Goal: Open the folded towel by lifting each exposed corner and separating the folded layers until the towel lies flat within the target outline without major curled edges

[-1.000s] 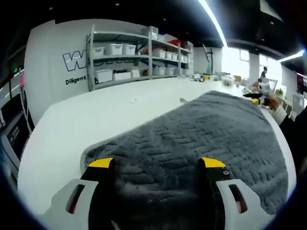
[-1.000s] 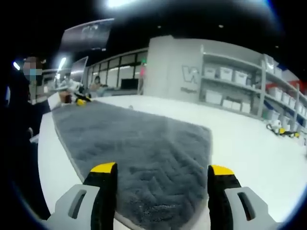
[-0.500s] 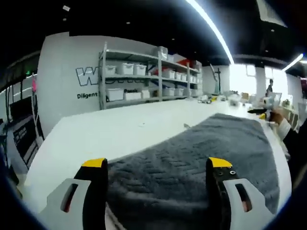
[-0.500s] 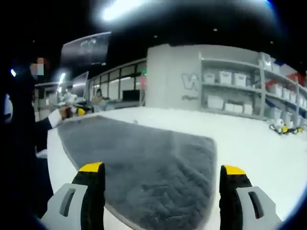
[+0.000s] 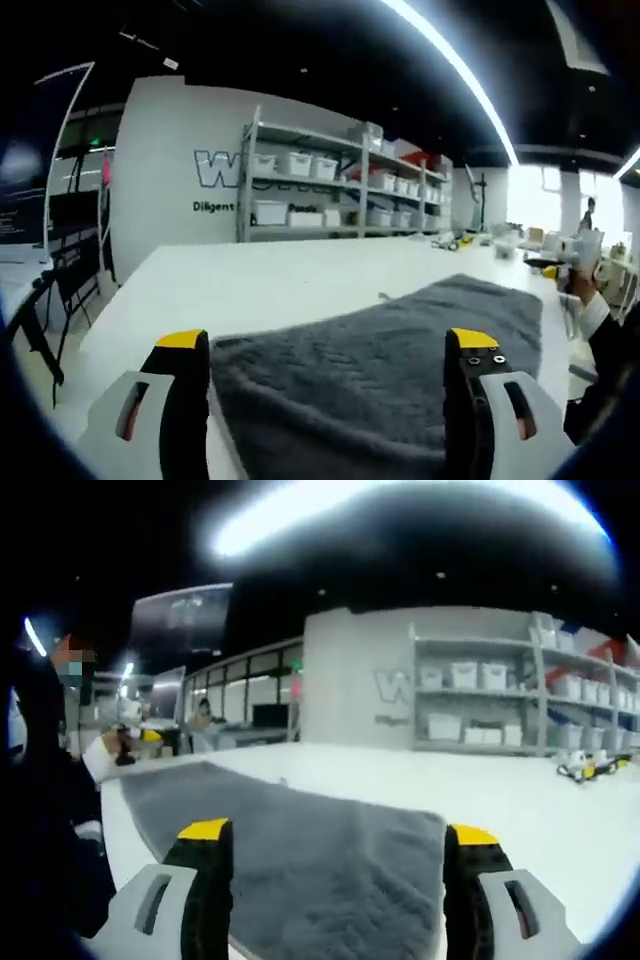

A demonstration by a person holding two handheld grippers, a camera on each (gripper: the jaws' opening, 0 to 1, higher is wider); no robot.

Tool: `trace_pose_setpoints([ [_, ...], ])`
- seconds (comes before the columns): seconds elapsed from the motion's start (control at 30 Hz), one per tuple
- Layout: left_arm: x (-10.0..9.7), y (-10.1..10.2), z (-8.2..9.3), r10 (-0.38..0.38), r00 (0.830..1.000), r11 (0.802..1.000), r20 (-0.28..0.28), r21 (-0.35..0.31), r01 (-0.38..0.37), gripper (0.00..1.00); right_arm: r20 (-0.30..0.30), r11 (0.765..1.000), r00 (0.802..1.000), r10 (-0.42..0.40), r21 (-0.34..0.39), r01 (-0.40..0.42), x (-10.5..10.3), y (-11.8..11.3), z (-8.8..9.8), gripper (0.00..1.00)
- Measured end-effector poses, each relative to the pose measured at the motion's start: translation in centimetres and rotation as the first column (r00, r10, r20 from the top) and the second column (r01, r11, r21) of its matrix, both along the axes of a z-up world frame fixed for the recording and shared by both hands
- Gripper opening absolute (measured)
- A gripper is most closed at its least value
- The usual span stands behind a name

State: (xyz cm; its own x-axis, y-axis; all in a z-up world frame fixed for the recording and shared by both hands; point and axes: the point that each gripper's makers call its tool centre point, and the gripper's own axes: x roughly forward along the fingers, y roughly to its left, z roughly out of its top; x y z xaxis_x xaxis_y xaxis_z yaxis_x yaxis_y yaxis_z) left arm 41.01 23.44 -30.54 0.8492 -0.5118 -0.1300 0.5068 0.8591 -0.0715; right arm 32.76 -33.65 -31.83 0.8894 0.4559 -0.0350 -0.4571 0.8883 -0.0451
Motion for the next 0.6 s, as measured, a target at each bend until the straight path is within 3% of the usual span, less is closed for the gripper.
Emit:
trace_pose_setpoints([
  [0.1,-1.7,-0.3,1.1,0.005,1.000,0.999,0.014,-0.033,-0.005,0.95,0.019,0.995,0.999,-0.036,-0.093,0.038,0.0,-0.3,0.2,0.88],
  [0.17,-2.8,-0.5,1.4,0.002,1.000,0.999,0.007,-0.037,-0.001,0.96,-0.005,0.991,0.999,-0.036,-0.126,0.035,-0.4,-0.1,0.1,0.91],
  [0.3,-5.4,-0.4,1.9,0.030,1.000,0.999,0.005,-0.026,-0.030,0.96,-0.069,0.992,0.997,-0.031,-0.122,0.022,-1.8,-0.2,0.2,0.99],
  [0.43,-7.4,0.3,0.7,0.058,0.998,0.997,-0.025,0.049,-0.057,0.96,-0.064,0.991,0.997,-0.040,-0.126,0.031,-3.1,-0.5,1.0,0.99],
  [0.5,-8.1,0.5,0.1,0.059,0.996,0.996,-0.069,0.073,-0.054,0.97,-0.072,0.990,0.997,-0.039,-0.136,0.029,-3.5,-0.4,1.2,0.99],
  [0.6,-9.0,0.3,0.9,0.072,0.996,0.994,-0.054,0.081,-0.067,0.98,-0.079,0.987,0.996,-0.043,-0.158,0.030,-3.9,-0.1,1.4,0.99],
])
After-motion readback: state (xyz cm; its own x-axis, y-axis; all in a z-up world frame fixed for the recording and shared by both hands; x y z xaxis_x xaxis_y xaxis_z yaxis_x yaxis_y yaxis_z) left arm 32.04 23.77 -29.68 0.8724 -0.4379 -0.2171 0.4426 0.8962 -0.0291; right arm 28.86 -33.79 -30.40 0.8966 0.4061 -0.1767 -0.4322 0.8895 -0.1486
